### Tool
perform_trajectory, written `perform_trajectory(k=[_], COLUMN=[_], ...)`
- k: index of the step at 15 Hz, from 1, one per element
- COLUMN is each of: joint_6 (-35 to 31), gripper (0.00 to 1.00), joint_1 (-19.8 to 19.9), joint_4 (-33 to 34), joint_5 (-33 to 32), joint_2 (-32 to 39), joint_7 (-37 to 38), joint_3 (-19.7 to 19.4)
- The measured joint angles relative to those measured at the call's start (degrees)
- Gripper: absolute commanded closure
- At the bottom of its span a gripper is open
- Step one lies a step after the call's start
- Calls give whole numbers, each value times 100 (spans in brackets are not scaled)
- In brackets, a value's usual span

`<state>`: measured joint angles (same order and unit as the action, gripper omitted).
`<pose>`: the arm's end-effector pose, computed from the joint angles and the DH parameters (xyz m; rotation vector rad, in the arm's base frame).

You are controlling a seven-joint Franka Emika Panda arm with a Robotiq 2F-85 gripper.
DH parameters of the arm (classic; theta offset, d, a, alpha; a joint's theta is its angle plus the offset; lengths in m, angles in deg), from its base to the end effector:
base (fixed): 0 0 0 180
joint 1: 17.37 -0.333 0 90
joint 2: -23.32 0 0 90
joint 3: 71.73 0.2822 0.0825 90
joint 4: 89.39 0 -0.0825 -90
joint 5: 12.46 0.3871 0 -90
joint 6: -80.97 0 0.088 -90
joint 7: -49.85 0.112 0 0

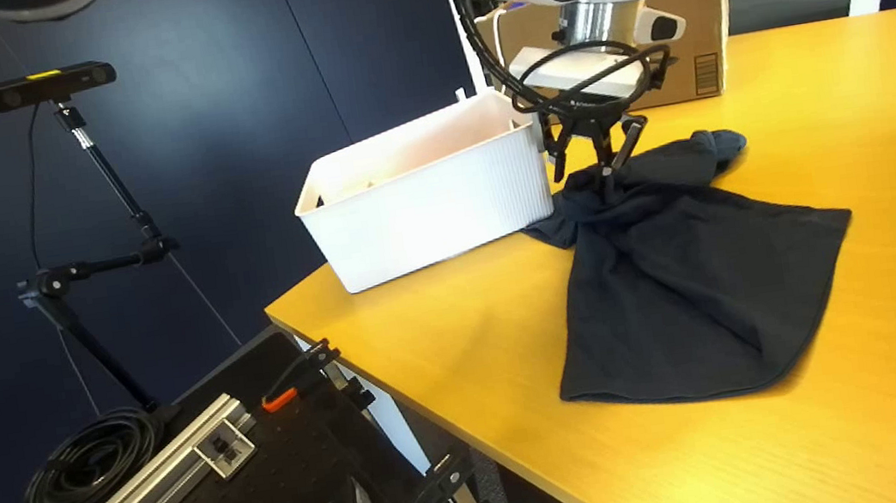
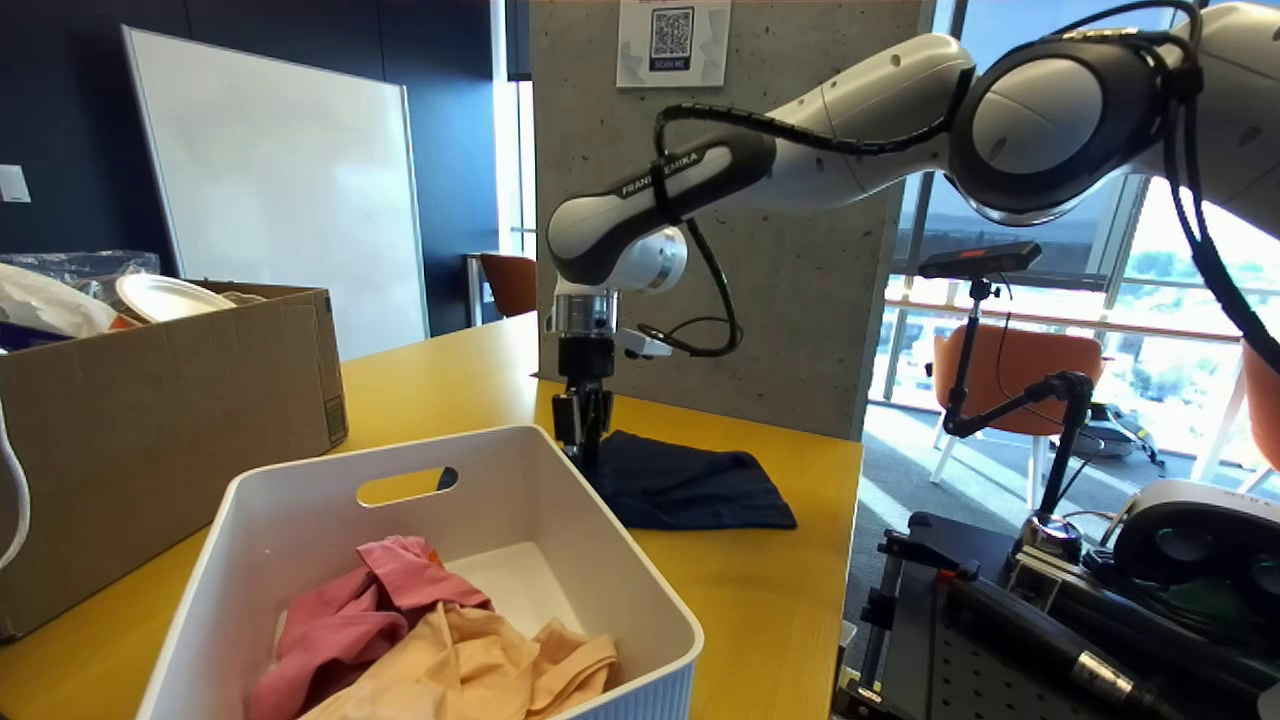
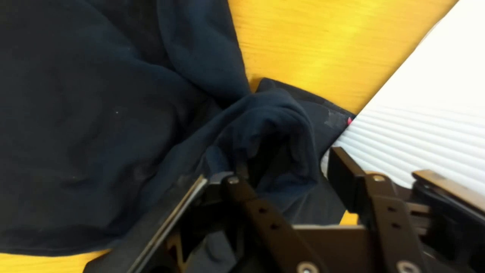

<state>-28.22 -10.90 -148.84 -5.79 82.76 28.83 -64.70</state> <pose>0.7328 -0.0106 0.1702 -2.8664 -0.4007 0.1759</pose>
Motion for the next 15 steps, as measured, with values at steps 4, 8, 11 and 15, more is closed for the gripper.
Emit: perform_trajectory(k=[4, 8, 11, 15], joint_6=[0, -14, -32, -37], gripper=[0, 0, 0, 0], joint_1=[45, 140, 234, 230], joint_4=[-112, -521, -783, -872], joint_5=[-42, -89, -133, -145], joint_2=[-271, -685, -932, -997], joint_7=[262, 526, 591, 624], joint_3=[-232, -563, -726, -733])
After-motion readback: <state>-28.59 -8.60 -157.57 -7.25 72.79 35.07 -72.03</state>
